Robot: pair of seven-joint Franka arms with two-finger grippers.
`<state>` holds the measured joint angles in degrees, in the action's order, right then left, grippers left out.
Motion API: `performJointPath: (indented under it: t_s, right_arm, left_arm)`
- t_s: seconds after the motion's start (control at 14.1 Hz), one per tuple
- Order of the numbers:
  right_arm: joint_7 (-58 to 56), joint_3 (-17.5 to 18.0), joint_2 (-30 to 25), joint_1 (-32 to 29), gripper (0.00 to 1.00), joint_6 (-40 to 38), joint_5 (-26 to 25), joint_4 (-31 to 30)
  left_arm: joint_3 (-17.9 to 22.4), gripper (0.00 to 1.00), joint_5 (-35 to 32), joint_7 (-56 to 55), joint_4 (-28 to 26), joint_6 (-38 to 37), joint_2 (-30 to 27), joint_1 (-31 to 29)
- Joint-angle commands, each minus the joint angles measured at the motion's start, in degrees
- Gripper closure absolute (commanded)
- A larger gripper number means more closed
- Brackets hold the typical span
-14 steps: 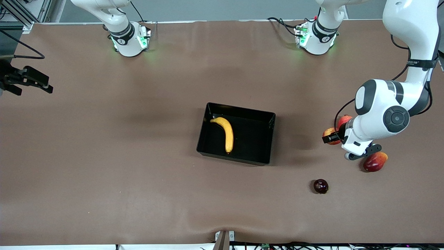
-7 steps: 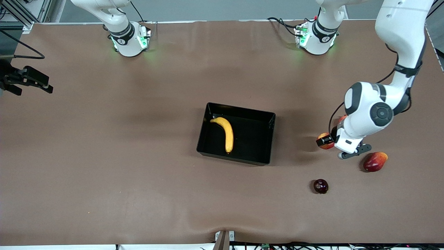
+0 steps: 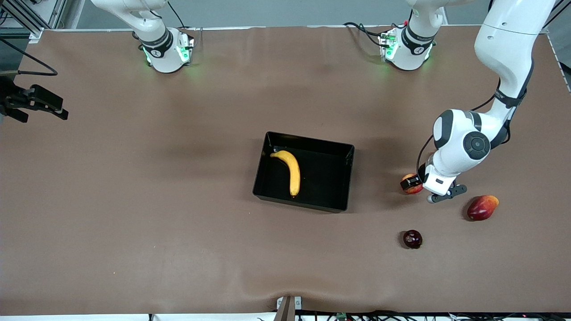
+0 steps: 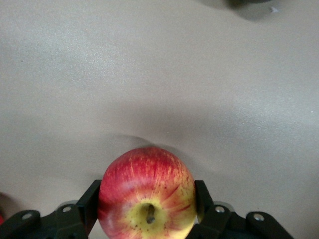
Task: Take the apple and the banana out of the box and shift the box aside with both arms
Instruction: 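Lower the apple onto the table beside the fruits, open the left gripper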
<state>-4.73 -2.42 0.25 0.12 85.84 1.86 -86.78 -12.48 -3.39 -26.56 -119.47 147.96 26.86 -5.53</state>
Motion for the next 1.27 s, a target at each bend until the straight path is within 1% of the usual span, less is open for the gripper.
performJointPath:
  t_s: [0.0, 0.07, 0.21, 0.28, 0.5, 0.71, 0.78, 0.92, 1.13, 1.2]
  right_arm:
    - [-0.2, 0.0, 0.5, 0.1, 0.0, -0.5, -0.3, 1.3]
    - [-0.2, 0.0, 0.6, 0.1, 0.0, -0.5, -0.3, 1.3]
    - [-0.2, 0.0, 0.5, 0.1, 0.0, -0.5, -0.3, 1.3]
    - [-0.2, 0.0, 0.5, 0.1, 0.0, -0.5, -0.3, 1.3]
    - [-0.2, 0.0, 0.5, 0.1, 0.0, -0.5, -0.3, 1.3]
    - [-0.2, 0.0, 0.5, 0.1, 0.0, -0.5, -0.3, 1.3]
    - [-0.2, 0.0, 0.6, 0.1, 0.0, -0.5, -0.3, 1.3]
    - [-0.2, 0.0, 0.5, 0.1, 0.0, -0.4, -0.3, 1.3]
    - [-0.2, 0.0, 0.5, 0.1, 0.0, -0.4, -0.3, 1.3]
    - [-0.2, 0.0, 0.5, 0.1, 0.0, -0.4, -0.3, 1.3]
  left_arm:
    - [-0.1, 0.48, -0.5, 0.7, -0.9, 3.0, 1.3, -0.2]
    - [-0.1, 0.0, -0.5, 0.7, -0.9, 3.0, 0.8, -0.2]
    - [-0.2, 0.0, -0.5, -0.3, -0.8, 2.0, -0.9, -0.2]
    - [-0.3, 0.0, -0.4, -0.8, -0.4, -0.1, -2.1, -0.2]
    - [-0.5, 0.0, -0.4, -1.1, 2.9, -9.8, -5.8, -0.2]
    - [-1.1, 0.0, -0.4, -1.1, 7.1, -19.0, -7.9, 0.6]
    - [-2.1, 0.0, -0.4, -1.1, 8.1, -20.9, -8.4, 0.5]
    - [-2.6, 0.0, -0.4, -1.1, 10.2, -24.0, -8.9, 0.6]
    - [-5.5, 0.0, -0.4, -3.3, 13.6, -27.6, -8.9, 0.7]
    - [-7.1, 0.0, -0.4, -4.5, 14.9, -29.4, -8.9, 0.7]
